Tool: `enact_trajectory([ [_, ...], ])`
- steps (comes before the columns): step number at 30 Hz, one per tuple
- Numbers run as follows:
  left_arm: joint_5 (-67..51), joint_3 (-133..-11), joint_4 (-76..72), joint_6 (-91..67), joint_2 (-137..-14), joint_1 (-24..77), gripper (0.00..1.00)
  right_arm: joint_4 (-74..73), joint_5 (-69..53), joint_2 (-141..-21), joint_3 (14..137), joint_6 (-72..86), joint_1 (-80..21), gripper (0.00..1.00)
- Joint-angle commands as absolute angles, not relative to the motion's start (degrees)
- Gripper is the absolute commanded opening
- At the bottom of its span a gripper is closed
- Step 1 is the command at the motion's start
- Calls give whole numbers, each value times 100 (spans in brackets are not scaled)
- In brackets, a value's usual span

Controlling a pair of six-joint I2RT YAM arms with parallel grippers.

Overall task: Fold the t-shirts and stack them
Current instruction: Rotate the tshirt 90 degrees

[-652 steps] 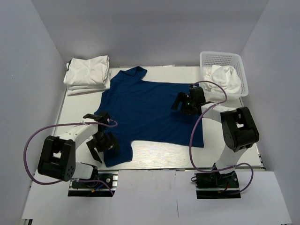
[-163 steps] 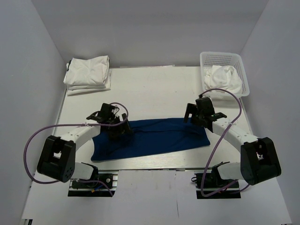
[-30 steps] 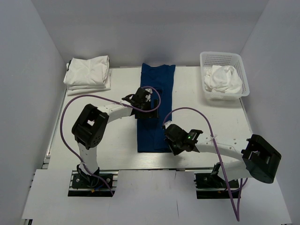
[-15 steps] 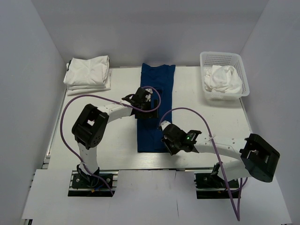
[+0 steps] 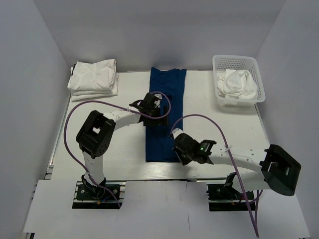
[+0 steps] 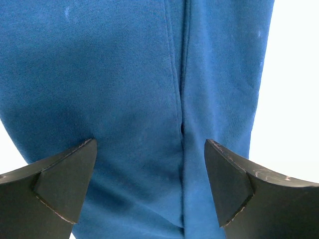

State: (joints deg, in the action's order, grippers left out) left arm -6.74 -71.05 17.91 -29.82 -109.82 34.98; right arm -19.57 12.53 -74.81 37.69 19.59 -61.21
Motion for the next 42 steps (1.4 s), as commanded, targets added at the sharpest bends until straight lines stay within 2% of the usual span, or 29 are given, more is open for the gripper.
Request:
enact_trajectory([
  [1, -325, -6899, 2224, -2944, -11188, 3410, 100, -2188, 1247, -7138, 3490, 2293, -6231, 0],
  [7, -325, -6899, 2276, -2944, -11188, 3410, 100, -2171, 1239, -6698, 3068, 2715, -6337, 0],
  [13, -475, -6899, 2224, -2944, -11188, 3410, 100, -2048, 1239, -6952, 3164, 2664, -6389, 0],
  [14, -475, -6899, 2224, -2944, -11188, 3410, 100, -2039, 1152, -6978, 3164, 2628, -6390, 5],
  [15, -475, -6899, 2224, -2944, -11188, 3410, 100, -1978, 1082, -7048, 3190, 2576, -6407, 17],
  [18, -527, -6899, 2224, -2883, -11128, 3410, 100, -1978, 888, -7005, 3225, 2356, -6425, 33],
  [19, -527, -6899, 2224, -2822, -11023, 3488, 100, -1969, 835, -6935, 3243, 2303, -6434, 45],
  [20, -527, -6899, 2224, -2821, -10961, 3489, 100, -1960, 800, -6839, 3287, 2190, -6434, 50],
  [22, -694, -6961, 2224, -2769, -10803, 3489, 100, -1908, 712, -6585, 3331, 2136, -6416, 60],
  [24, -694, -6908, 2224, -2769, -10451, 3489, 100, -1767, 686, -6426, 3331, 2101, -6399, 65],
  [25, -694, -6908, 2224, -2769, -10328, 3489, 100, -1697, 729, -6190, 3340, 2118, -6364, 71],
  [29, -537, -6856, 2540, -2829, -9669, 3542, 100, -1714, 1413, -5828, 3357, 2592, -6337, 90],
  [36, -361, -5802, 2969, -3313, -8438, 3542, 100, -1590, 2047, -5537, 3173, 3488, -6047, 90],
  [38, -247, -5407, 3146, -3498, -8297, 3542, 100, -1818, 2110, -5687, 3252, 3726, -5898, 87],
  [39, -246, -5283, 3207, -3550, -8192, 3542, 100, -1872, 2083, -5843, 3287, 3840, -5863, 79],
  [42, -500, -4765, 3261, -3674, -8121, 3542, 100, -1802, 1706, -6248, 3313, 3920, -5704, 72],
])
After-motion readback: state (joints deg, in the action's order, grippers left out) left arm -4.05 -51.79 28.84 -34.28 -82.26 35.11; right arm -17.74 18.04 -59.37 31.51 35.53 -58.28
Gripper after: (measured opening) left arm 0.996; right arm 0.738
